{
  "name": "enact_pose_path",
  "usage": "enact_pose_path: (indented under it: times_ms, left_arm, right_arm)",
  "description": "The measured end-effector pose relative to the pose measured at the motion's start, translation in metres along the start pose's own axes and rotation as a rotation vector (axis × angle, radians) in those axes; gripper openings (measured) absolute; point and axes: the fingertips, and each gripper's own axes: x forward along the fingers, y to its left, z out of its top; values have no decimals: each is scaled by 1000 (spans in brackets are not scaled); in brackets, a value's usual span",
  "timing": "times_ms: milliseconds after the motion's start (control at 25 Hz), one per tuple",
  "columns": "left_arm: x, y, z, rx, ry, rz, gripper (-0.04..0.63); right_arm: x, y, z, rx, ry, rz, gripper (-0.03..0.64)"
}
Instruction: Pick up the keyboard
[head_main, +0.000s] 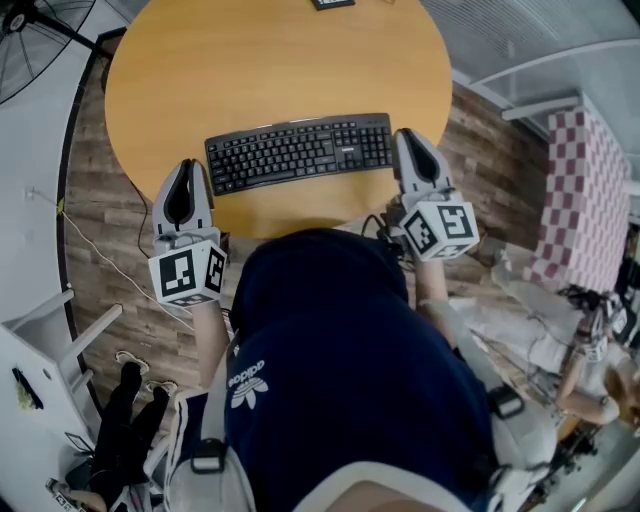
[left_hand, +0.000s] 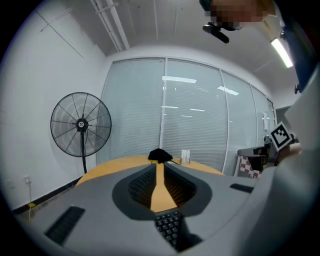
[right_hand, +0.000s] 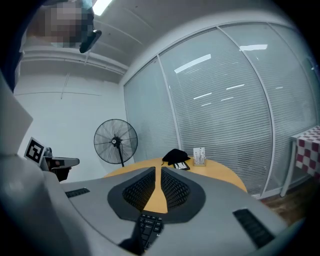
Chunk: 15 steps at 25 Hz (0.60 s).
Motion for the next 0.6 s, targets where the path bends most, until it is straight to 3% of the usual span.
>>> enact_pose_path:
  times_ms: [120,440,600]
  left_arm:
    - [10,13,-18,-83,64,-6,113]
    - [50,42,-93,-322,274,-12,138]
    - [68,54,-125,-361,367,0,141]
  right_arm:
    - [8,-19,-15,23,66,-13,126]
    - [36,-70,-68,78,224,-54,127]
    - [56,-88,-88,97,282,-58,120]
